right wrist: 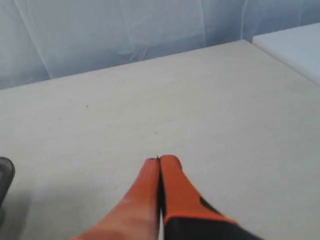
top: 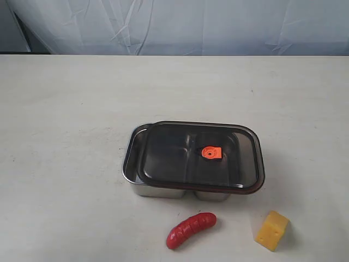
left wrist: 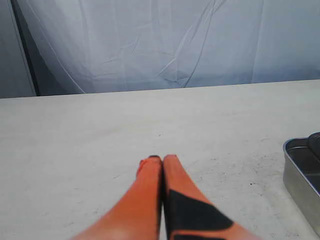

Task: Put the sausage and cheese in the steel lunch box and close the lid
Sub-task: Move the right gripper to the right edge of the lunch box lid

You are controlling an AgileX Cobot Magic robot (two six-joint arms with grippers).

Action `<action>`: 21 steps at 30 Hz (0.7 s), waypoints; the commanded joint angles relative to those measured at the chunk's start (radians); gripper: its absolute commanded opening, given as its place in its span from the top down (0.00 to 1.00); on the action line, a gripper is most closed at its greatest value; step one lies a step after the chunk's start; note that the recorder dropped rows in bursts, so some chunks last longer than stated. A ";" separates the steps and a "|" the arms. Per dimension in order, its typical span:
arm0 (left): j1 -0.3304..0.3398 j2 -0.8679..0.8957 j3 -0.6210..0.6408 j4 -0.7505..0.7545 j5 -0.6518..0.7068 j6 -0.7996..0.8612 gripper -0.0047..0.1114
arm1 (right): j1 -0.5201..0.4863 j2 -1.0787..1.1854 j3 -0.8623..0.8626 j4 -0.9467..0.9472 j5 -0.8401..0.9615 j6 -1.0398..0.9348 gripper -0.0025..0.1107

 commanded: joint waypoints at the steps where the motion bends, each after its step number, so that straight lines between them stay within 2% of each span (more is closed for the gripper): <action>1: 0.001 -0.005 0.004 0.004 -0.007 -0.001 0.96 | -0.004 -0.006 0.001 0.361 -0.213 0.004 0.99; 5: 0.001 -0.005 0.004 0.004 -0.007 -0.001 0.96 | -0.004 -0.006 0.001 0.827 -0.257 0.004 0.99; 8: 0.001 -0.005 0.004 0.004 -0.007 -0.001 0.96 | -0.004 -0.006 0.001 1.126 -0.154 0.004 0.99; 11: 0.001 -0.005 0.004 0.004 -0.007 -0.001 0.96 | -0.004 -0.006 0.001 1.187 -0.013 0.000 0.99; 13: 0.001 -0.005 0.004 0.004 -0.007 -0.001 0.96 | -0.004 -0.006 0.001 1.289 0.085 -0.091 0.99; 15: 0.001 -0.005 0.004 0.004 -0.007 -0.001 0.96 | -0.004 -0.006 0.001 1.494 0.136 -0.301 0.99; 17: 0.001 -0.005 0.004 0.004 -0.007 -0.001 0.96 | -0.004 -0.006 0.001 1.514 0.158 -0.346 0.99; 21: 0.001 -0.005 0.004 0.004 -0.007 -0.001 0.96 | -0.004 0.144 0.000 1.497 0.166 -0.403 0.99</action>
